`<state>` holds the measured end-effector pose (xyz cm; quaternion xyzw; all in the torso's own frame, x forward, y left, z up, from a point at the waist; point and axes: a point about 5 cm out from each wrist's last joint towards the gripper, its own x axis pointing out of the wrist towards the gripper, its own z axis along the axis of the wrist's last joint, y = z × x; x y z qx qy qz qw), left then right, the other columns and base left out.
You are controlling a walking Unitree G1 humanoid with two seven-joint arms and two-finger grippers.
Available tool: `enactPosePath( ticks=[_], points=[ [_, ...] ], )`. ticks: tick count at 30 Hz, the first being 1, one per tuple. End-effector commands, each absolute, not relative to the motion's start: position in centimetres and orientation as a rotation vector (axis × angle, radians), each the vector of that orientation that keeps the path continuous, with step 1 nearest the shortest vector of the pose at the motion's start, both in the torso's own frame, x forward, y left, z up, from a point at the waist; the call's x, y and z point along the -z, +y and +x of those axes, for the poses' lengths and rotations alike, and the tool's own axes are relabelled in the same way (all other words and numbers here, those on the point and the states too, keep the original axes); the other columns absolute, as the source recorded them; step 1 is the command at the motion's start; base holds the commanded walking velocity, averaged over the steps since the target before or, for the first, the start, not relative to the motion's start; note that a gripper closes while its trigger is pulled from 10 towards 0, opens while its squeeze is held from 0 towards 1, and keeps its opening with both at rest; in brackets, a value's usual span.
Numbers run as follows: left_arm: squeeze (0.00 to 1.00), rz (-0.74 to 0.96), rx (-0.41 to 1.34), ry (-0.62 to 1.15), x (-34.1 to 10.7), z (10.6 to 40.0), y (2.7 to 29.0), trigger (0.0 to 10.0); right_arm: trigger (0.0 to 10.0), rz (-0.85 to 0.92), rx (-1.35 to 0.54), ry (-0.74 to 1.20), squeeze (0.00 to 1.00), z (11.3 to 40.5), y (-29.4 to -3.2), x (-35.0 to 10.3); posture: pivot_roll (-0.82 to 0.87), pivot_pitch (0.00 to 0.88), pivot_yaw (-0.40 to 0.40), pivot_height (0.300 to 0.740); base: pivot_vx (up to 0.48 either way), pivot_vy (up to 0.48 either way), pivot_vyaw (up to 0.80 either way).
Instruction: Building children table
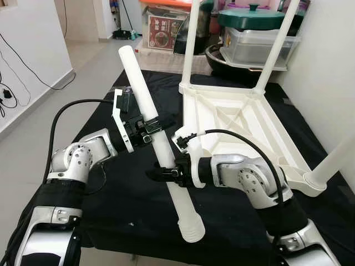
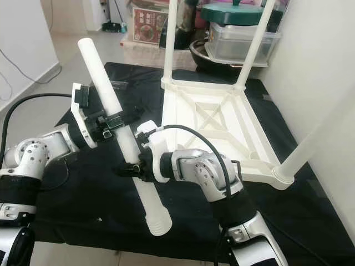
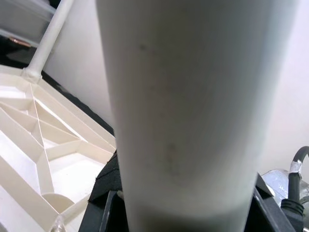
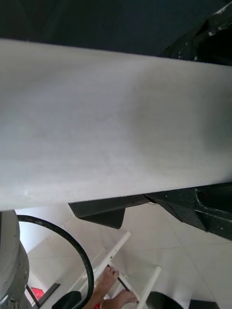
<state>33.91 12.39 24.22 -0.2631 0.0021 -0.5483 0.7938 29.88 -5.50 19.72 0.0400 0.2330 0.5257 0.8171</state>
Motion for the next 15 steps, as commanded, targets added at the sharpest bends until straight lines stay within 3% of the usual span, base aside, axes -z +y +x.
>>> enactPosePath(
  ticks=[1,2,3,10,14,15],
  points=[
    [0.29,-0.532,1.177,-0.048,-24.6,34.2,11.4,10.0,0.0,0.135,-1.163,0.467,0.00,29.6,-4.7,-19.9,0.01,0.000,-0.058,0.740,0.000,0.000,0.00],
    [0.29,-0.527,1.163,-0.043,-24.5,34.3,11.4,10.0,0.0,0.137,-1.160,0.465,0.00,29.6,-4.8,-19.9,0.01,0.000,-0.058,0.740,0.000,0.000,0.00],
    [1.00,-0.520,1.165,-0.039,-24.4,34.3,11.5,10.0,0.0,0.139,-1.157,0.461,0.00,29.6,-4.9,-20.0,0.01,0.000,-0.056,0.740,0.000,0.000,0.00],
    [1.00,-0.504,1.188,-0.059,-24.5,33.8,11.7,10.0,0.0,0.143,-1.126,0.444,0.00,30.0,-5.8,-20.2,0.01,0.000,-0.057,0.740,0.000,0.000,0.00],
    [1.00,-0.534,1.192,-0.086,-25.1,33.4,12.6,10.0,0.0,0.152,-1.085,0.430,0.00,30.5,-6.8,-20.3,0.01,0.000,-0.057,0.740,0.000,0.000,0.00],
    [1.00,-0.571,1.170,-0.138,-26.1,32.9,14.0,10.0,0.0,0.166,-1.039,0.412,0.00,31.1,-8.1,-20.5,0.02,0.000,-0.059,0.740,0.000,0.000,0.00]
  ],
)
